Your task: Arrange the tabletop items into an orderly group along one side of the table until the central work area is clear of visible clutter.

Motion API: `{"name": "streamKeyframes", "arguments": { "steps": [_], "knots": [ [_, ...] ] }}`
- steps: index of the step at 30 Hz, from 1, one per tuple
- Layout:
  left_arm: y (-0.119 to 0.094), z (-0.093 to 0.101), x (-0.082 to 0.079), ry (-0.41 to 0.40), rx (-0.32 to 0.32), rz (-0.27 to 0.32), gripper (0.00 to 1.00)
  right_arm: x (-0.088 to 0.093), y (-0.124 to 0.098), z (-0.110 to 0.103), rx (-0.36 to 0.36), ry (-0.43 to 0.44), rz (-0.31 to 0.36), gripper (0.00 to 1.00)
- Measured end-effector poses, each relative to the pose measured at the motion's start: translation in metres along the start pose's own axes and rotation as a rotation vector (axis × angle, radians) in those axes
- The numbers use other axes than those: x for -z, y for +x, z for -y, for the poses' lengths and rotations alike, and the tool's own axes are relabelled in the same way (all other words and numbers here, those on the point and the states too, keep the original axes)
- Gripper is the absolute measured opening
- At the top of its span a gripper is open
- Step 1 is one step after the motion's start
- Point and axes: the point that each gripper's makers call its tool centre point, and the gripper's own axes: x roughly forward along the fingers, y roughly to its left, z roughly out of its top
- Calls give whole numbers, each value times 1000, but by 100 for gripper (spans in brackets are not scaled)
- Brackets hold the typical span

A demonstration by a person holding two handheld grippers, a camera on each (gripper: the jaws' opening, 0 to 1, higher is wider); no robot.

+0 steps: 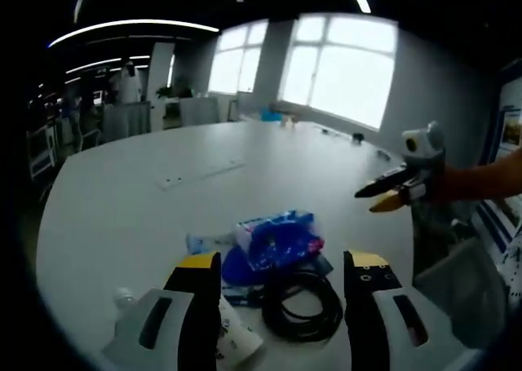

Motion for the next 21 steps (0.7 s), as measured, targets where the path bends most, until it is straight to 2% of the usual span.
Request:
{"name": "streamKeyframes", "arguments": {
  "steps": [21],
  "knots": [
    [20,-11,-2,36,-4,-25,56,-6,16,6,17,6,-4,38]
  ]
}}
